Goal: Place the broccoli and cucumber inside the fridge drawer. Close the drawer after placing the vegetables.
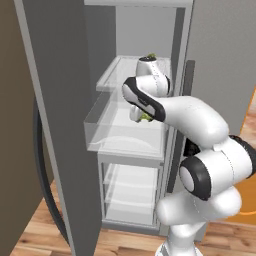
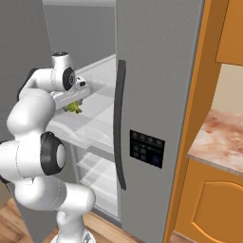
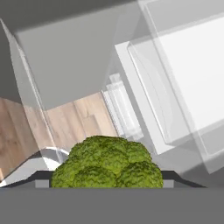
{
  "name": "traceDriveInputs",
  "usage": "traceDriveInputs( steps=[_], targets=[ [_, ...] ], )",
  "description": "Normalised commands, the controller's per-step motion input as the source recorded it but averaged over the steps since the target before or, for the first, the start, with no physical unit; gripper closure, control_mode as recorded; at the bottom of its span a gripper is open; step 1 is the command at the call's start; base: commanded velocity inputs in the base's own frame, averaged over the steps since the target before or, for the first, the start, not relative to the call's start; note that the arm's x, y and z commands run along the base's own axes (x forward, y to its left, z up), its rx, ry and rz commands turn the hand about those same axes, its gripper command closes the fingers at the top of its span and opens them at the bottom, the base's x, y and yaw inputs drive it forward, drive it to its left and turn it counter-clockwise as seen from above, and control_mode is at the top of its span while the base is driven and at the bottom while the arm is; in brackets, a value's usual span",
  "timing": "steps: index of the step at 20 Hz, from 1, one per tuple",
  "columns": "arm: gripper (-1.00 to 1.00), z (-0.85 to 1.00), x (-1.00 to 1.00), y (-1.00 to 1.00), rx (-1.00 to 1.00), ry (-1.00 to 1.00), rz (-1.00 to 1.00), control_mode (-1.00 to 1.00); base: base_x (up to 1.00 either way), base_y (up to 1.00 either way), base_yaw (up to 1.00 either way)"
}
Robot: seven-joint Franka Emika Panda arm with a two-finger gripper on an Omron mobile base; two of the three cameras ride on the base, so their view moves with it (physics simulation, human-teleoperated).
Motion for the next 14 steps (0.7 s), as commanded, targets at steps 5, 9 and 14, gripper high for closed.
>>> traceDriveInputs(
  steps=[5, 9, 14],
  targets=[
    [1.00, -0.39, 0.67, 0.04, 0.00, 0.08, 0.00, -1.00, 0.00, 0.00, 0.00],
    [1.00, -0.52, 0.55, 0.12, 0.00, 0.11, 0.00, -1.00, 0.00, 0.00, 0.00],
    [1.00, -0.64, 0.39, 0.08, 0.00, 0.11, 0.00, -1.00, 0.00, 0.00, 0.00]
  ],
)
